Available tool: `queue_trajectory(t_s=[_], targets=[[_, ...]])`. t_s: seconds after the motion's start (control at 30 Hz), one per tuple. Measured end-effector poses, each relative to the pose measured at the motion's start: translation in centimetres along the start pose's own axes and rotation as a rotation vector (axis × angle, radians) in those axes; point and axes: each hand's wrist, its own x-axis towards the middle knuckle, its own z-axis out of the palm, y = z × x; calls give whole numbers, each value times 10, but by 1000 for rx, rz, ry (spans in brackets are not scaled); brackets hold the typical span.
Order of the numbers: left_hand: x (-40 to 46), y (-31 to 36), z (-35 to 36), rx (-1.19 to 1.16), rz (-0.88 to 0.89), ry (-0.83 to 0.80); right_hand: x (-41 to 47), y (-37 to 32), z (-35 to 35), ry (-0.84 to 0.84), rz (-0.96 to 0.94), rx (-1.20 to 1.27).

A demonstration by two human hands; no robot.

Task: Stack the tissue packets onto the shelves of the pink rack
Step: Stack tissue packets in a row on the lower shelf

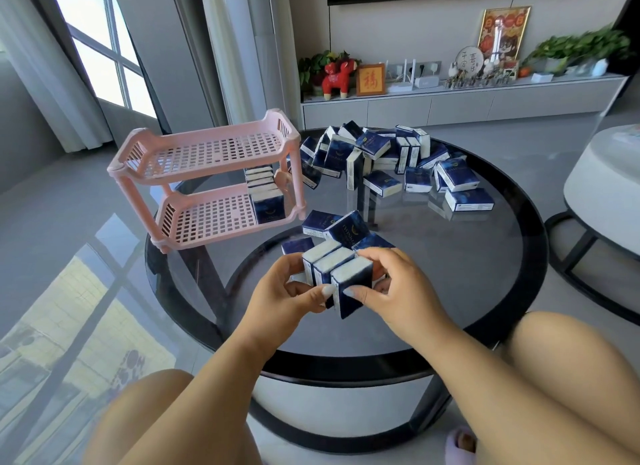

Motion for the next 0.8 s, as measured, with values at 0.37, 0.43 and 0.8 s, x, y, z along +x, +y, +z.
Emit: queue_trajectory(t_s=[0.37, 0.43, 0.8], targets=[[1, 0, 14, 154, 107, 61, -7, -7, 6, -105, 43, 144], [2, -2, 13, 188, 105, 64, -10, -11, 3, -249, 135, 290], [2, -5, 10, 312, 113, 74, -17, -30, 2, -459, 211, 519]])
